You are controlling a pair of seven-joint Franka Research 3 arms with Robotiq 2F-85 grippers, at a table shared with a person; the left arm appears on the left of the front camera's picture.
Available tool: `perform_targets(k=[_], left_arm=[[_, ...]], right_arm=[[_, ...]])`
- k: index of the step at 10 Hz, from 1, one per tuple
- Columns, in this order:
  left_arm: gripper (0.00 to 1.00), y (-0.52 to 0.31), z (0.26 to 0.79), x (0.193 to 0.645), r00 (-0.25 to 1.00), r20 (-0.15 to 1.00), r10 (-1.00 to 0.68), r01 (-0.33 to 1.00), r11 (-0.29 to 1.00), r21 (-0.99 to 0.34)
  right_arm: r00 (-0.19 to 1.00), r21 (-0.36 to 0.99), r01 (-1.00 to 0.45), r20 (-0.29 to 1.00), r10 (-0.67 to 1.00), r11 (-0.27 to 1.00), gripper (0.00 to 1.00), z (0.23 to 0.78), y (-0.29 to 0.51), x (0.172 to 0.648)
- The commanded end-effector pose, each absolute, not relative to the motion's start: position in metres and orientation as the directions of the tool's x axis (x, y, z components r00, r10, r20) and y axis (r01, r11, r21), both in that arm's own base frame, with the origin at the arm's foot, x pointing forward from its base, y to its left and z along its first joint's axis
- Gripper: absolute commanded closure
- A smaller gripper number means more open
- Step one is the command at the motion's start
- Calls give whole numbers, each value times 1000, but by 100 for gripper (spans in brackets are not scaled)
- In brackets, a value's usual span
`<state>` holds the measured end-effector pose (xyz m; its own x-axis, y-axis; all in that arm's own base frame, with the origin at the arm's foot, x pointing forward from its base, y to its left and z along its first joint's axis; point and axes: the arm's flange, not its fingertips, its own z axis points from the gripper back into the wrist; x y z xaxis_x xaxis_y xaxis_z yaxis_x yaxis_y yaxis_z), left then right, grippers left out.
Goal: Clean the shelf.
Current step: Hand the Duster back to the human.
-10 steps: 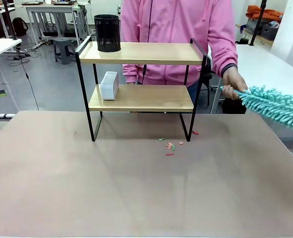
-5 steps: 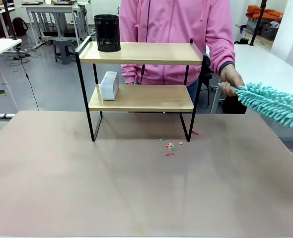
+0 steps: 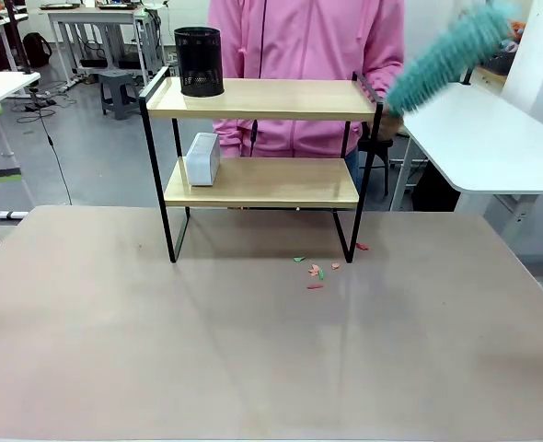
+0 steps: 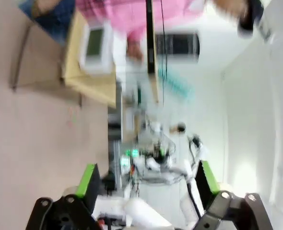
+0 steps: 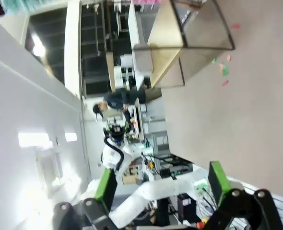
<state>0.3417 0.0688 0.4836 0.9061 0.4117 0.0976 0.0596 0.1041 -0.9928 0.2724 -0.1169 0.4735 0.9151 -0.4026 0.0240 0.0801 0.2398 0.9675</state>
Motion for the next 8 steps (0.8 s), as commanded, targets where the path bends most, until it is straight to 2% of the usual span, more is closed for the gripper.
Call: perform_targets(k=[1,2,3,5,6,7,8], left_arm=[[0,17,473,320,981,66,181,36,163,-986],[0,-6,460,309,994,13,105,-4,160,-987],[0,-26,444,299,997,34,67,16,255,-967],[0,-45,423,290,996,21,89,-2,251,-968],[0,-43,425,294,995,-14,96,-32,188,-982],[0,-33,452,341,999,5,46,-6,243,-970],[0,-33,452,341,999,5,46,-6,243,-970]], right_arm=[[951,968,32,47,-304,250,0,478,-57,269],[965,974,14,47,-259,227,0,476,-28,277],[966,975,20,39,-257,223,0,466,0,288],[974,986,55,-18,-224,158,0,446,56,301],[977,986,40,-5,-215,160,0,439,76,302],[978,979,47,-5,-207,197,0,431,88,305],[983,982,34,1,-186,186,0,470,45,334]])
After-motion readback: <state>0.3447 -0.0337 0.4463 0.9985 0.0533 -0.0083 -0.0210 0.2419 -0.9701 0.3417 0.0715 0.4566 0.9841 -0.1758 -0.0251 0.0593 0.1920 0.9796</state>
